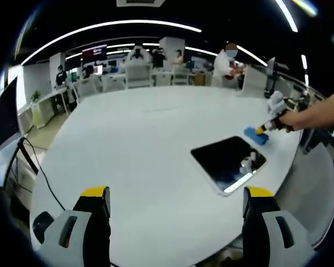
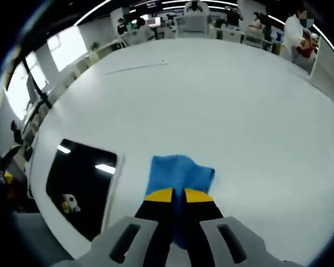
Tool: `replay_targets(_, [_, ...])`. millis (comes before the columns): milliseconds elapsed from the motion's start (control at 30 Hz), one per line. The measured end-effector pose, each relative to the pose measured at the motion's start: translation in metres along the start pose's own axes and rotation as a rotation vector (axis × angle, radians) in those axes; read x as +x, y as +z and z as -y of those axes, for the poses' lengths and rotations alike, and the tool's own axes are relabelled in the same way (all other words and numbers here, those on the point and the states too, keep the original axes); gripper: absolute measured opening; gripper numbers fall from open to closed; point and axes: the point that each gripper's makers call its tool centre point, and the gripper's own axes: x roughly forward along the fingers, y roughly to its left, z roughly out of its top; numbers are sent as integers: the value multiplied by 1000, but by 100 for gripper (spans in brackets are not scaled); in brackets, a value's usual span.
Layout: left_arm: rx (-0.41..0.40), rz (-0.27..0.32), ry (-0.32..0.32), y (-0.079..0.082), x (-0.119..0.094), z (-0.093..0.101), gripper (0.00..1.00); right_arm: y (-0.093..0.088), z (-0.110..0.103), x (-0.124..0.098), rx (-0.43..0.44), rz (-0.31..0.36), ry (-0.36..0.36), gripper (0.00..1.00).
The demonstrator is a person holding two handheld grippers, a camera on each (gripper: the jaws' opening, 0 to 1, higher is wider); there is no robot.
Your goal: Wipe the mirror surface with the cleaning cloth until all visible marks leave the cleaned area.
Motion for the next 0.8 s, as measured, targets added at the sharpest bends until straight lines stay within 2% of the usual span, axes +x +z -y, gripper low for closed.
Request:
replay_targets(167, [2,-9,-9,-4,-1,-1,100,15,-2,-11,75,28,29,1])
replay_targets(367, [0,-15,-15,-6,1,-2,100,18,2,-12,125,31,37,1])
replay_targets(600, [-4,-10,-22,-3,6,-1,100,20,-3,-13,133,32,50,1])
replay_targets(800, [3,-15,-30,-4,8,-1,100,21,-15,-12,139,32,75,1])
